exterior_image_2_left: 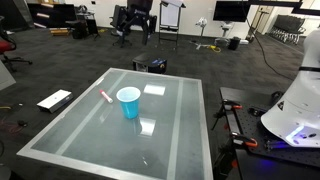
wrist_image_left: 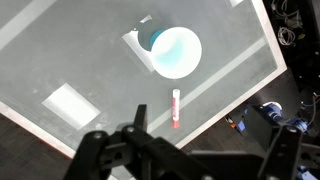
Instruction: Pick up the marker from the table and put it in the cup
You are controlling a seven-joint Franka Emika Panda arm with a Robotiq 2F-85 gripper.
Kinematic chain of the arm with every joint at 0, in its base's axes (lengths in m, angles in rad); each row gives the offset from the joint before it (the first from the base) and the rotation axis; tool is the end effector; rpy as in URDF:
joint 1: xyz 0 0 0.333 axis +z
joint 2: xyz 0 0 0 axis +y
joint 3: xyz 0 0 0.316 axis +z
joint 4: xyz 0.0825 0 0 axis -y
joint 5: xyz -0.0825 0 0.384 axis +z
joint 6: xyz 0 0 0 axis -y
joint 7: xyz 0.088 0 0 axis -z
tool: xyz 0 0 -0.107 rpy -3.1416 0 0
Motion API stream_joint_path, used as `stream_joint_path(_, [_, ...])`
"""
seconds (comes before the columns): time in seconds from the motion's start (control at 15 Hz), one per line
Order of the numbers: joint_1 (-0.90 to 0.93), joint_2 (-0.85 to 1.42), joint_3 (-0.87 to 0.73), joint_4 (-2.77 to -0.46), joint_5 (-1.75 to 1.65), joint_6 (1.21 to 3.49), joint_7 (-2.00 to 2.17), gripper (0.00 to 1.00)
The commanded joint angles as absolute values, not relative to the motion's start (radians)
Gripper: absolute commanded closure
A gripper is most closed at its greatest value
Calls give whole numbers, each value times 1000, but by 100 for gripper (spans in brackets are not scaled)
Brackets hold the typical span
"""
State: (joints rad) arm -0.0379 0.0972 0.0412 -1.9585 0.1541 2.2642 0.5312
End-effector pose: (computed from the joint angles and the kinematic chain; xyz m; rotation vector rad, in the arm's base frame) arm 0.5993 0.0054 0.4474 -2.8109 0.8922 -0.2455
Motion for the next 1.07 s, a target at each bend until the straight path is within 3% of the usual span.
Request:
stream_joint_path(0.0, [-17, 97, 20, -1956, 157, 2261, 529, 0])
stream_joint_path(1.0, [-18, 464, -21, -1594, 185, 2210, 518, 0])
